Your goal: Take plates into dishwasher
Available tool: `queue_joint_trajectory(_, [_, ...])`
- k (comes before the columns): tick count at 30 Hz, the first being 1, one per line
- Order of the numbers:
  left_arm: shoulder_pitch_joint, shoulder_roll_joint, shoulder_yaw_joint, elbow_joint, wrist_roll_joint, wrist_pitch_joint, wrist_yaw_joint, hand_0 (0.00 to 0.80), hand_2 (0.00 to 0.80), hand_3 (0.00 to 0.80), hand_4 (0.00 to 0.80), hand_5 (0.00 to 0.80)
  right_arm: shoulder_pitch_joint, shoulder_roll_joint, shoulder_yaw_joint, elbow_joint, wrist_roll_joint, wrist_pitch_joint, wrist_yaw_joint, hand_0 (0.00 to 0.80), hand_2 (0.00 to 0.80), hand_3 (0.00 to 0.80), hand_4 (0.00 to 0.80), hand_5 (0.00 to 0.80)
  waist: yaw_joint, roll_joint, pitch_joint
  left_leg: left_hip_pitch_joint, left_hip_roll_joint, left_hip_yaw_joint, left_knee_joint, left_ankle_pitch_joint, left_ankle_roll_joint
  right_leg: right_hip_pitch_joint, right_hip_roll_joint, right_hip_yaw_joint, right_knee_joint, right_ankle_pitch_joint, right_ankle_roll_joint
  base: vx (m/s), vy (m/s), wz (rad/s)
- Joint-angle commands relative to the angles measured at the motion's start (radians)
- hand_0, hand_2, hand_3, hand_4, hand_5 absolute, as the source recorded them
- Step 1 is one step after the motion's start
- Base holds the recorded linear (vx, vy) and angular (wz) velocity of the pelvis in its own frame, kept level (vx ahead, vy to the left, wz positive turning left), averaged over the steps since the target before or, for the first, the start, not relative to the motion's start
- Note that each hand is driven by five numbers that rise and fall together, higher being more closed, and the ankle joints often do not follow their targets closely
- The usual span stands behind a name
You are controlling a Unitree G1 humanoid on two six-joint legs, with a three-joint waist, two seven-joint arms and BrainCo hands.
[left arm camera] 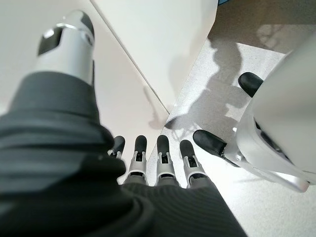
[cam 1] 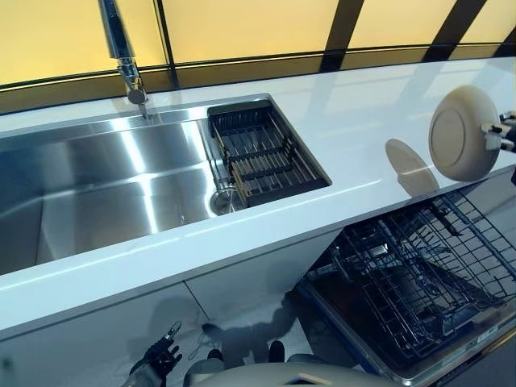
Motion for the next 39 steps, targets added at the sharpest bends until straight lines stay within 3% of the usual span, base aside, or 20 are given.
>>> queue_joint_trajectory(1, [-0.030,0.031,-0.009,0.010,-0.050,-0.017,0.021,0.000,0.000,0.000,0.000,0.000,-0.017,-0.032,-0.095,-0.047,-0.015,-0.077,0.000,0.800,0.800,0.800,0.800,0.800,-0.002,-0.017,-0.018,0.022,-0.030,-0.025,0.015,-0.087,0.022,0.002,-0.022,0.021,0.071,-0.050,0.090,-0.014,-0.009,-0.09])
queue_joint_trajectory(15, [-0.021,0.022,0.022,-0.015,-0.049,-0.029,0.032,0.000,0.000,0.000,0.000,0.000,0.318,0.114,-0.258,-0.097,-0.077,-0.117,0.024,0.800,0.800,0.800,0.800,0.800,-0.045,-0.008,0.003,0.020,-0.026,0.002,0.017,-0.088,0.028,-0.022,-0.017,0.052,0.073,-0.033,0.098,-0.014,-0.015,-0.10])
queue_joint_trajectory(24, [-0.035,0.022,0.030,-0.034,-0.049,-0.029,0.029,0.000,0.000,0.000,0.000,0.000,0.378,0.230,-0.224,-0.067,-0.160,-0.151,0.010,0.800,0.800,0.800,0.800,0.800,-0.046,0.001,0.011,0.019,-0.028,0.008,0.019,-0.090,0.029,-0.028,-0.019,0.052,0.070,-0.028,0.099,-0.005,-0.017,-0.03])
queue_joint_trajectory(39, [-0.050,0.031,0.042,-0.038,-0.036,-0.032,0.015,0.000,0.000,0.000,0.000,0.000,0.349,0.304,-0.152,0.019,-0.279,-0.213,-0.039,0.800,0.800,0.800,0.800,0.800,-0.025,0.023,0.017,0.013,-0.034,-0.001,0.028,-0.095,0.030,-0.028,-0.033,0.032,0.072,-0.034,0.099,0.005,-0.039,0.00])
